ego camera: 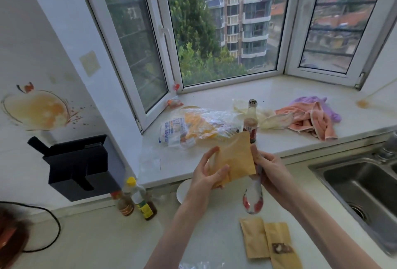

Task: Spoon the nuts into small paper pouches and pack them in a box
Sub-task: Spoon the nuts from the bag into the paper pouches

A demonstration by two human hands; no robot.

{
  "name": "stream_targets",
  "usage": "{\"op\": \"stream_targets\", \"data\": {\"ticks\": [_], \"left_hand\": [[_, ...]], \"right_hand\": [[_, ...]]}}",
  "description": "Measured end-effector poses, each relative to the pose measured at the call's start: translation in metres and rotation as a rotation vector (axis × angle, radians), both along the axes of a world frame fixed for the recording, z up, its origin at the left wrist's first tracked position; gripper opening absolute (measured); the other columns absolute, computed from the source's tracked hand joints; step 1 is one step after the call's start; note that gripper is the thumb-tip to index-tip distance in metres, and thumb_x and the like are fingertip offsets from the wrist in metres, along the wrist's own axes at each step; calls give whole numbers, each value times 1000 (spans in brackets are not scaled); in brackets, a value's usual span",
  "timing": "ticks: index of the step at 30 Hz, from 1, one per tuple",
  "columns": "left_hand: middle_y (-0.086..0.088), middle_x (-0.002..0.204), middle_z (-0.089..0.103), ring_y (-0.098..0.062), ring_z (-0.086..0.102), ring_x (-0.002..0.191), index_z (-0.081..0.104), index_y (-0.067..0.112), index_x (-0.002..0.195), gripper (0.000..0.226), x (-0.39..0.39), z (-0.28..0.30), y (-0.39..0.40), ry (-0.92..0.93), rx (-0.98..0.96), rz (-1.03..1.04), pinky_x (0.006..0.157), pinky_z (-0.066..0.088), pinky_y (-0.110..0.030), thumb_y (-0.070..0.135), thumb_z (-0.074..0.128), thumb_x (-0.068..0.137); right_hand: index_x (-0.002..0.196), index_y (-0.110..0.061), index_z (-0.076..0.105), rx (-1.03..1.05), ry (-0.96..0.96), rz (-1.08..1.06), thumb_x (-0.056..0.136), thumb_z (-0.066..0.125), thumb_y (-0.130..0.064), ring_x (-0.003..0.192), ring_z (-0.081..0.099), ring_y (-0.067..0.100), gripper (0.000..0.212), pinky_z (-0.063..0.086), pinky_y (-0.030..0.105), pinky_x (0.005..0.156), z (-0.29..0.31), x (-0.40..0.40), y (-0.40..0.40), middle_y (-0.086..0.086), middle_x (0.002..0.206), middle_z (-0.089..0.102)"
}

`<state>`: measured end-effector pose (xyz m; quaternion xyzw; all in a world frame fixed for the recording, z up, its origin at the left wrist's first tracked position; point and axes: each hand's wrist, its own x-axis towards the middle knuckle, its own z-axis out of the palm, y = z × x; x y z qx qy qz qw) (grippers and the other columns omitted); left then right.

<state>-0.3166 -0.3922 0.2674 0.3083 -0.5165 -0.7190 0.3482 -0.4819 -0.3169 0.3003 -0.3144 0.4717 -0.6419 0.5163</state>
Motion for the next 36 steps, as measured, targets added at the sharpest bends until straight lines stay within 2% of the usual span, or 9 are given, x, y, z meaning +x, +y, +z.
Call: {"op": "stream_targets", "data": {"ticks": [10, 14, 17, 21, 25, 29, 31, 33, 36], "left_hand": [[-9, 123, 64, -19, 67, 86, 61, 41, 125, 63, 27, -26, 30, 76, 85, -25, 58, 51, -26, 29, 87, 69], [-3, 120, 67, -14, 64, 82, 60, 41, 125, 64, 42, -37, 41, 51, 63, -50, 59, 49, -26, 28, 87, 69], [3, 113, 70, -12, 62, 76, 62, 39, 123, 59, 53, -39, 52, 9, 44, -55, 58, 49, -25, 22, 84, 72], [7, 109, 71, -14, 65, 80, 61, 37, 125, 57, 71, -30, 55, -50, 1, -64, 60, 50, -26, 22, 82, 74], [1, 119, 69, -13, 68, 103, 60, 41, 128, 57, 84, -23, 56, -112, 19, -108, 76, 54, -21, 27, 81, 77], [8, 140, 52, -9, 49, 128, 61, 34, 128, 44, 87, -23, 65, -433, -279, -48, 106, 43, -34, 31, 73, 86], [7, 115, 70, -11, 66, 104, 70, 24, 115, 26, 90, -18, 72, -370, -320, 5, 88, 55, -29, 31, 69, 90], [3, 95, 74, -13, 72, 82, 71, 18, 106, 22, 97, -10, 76, -318, -326, 25, 68, 59, -29, 35, 66, 92], [-1, 84, 73, -14, 72, 67, 69, 16, 102, 23, 107, -4, 70, -405, -434, 35, 57, 60, -31, 37, 64, 93]], "right_hand": [[101, 25, 47, 20, 143, -82, 84, 62, -32, 80, 42, 28, 62, 37, 30, 63, -1, 35, 30, 17, 85, 48], [86, 4, 70, 79, 271, -160, 93, 58, -17, 69, 43, 25, 25, 35, 31, 60, -9, 49, 45, 13, 70, 50], [70, -16, 75, 110, 409, -166, 95, 56, -13, 50, 37, 12, 32, 28, 23, 49, -11, 56, 54, 1, 55, 44], [61, -15, 65, 128, 545, -76, 93, 51, -6, 44, 30, 9, 37, 21, 18, 42, -2, 66, 56, -2, 50, 40], [68, -1, 66, 75, 602, -44, 91, 50, -4, 44, 35, 4, 28, 26, 10, 42, -2, 80, 57, -11, 44, 46], [63, -5, 68, 50, 774, -66, 86, 54, -6, 46, 38, 5, 27, 30, 19, 49, -13, 102, 54, 3, 49, 53], [59, -5, 65, 53, 859, -86, 85, 54, -6, 48, 36, 10, 28, 29, 27, 49, -17, 110, 49, 15, 54, 56], [52, -13, 59, 38, 929, -88, 85, 55, -5, 47, 35, 8, 35, 28, 25, 49, -20, 117, 45, 3, 48, 51], [52, -10, 56, 19, 951, -40, 86, 54, -4, 48, 34, 11, 35, 27, 28, 50, -19, 126, 42, 2, 47, 45]]}}
